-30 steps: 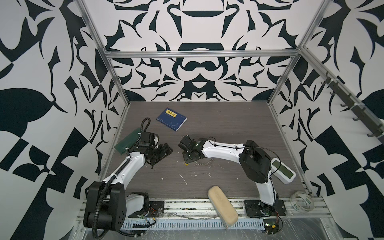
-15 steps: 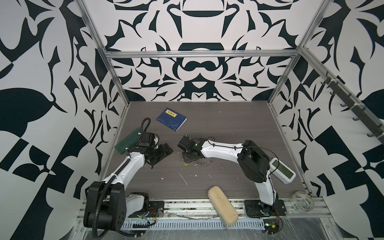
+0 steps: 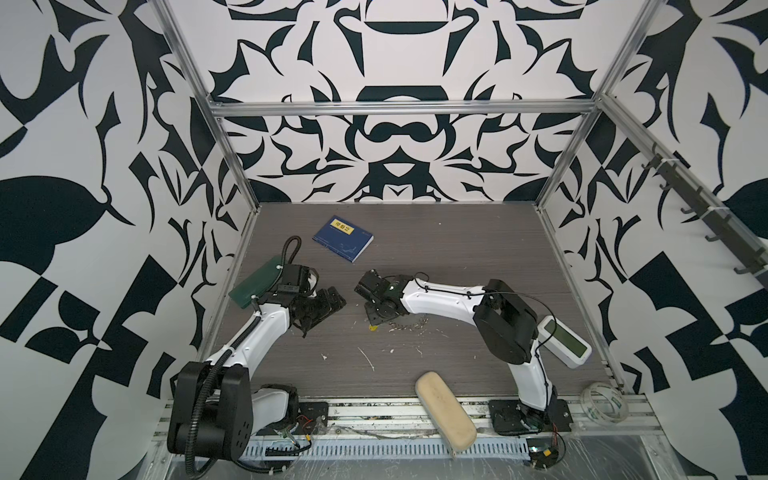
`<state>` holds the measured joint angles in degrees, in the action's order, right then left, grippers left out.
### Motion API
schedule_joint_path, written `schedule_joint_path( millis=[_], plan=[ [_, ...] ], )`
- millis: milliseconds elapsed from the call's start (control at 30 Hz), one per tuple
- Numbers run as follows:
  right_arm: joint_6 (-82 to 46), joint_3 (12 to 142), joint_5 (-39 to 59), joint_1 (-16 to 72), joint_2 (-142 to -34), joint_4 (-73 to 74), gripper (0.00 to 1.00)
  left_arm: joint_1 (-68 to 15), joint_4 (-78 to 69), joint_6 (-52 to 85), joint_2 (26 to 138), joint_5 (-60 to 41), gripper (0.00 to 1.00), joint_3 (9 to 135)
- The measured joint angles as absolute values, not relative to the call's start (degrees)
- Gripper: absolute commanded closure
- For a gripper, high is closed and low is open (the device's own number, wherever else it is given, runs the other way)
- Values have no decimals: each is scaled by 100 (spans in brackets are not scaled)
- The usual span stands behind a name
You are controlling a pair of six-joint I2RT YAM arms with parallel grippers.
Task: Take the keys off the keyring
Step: 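Lower the right gripper and close it on the disc edge near the yellow-tag key, then lift the disc with the right gripper while the left gripper rises toward it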
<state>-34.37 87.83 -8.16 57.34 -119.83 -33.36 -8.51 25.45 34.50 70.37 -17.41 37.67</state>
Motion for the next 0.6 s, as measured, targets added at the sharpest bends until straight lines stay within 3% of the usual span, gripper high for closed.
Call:
schedule_joint_path(
  millis=[167,333,600],
  plan=[
    [-3409,8792,-808,5708,-12060,-3341,83,-851,2565,3450,7037,-1741,11,3769],
    [-3367,8805,-777,5704,-12068,-3345,99,-851,2574,3448,7037,-1741,11,3769],
    [-3330,8919,-788,5697,-12025,-3415,100,-851,2615,3371,7017,-1758,11,3776]
  ],
)
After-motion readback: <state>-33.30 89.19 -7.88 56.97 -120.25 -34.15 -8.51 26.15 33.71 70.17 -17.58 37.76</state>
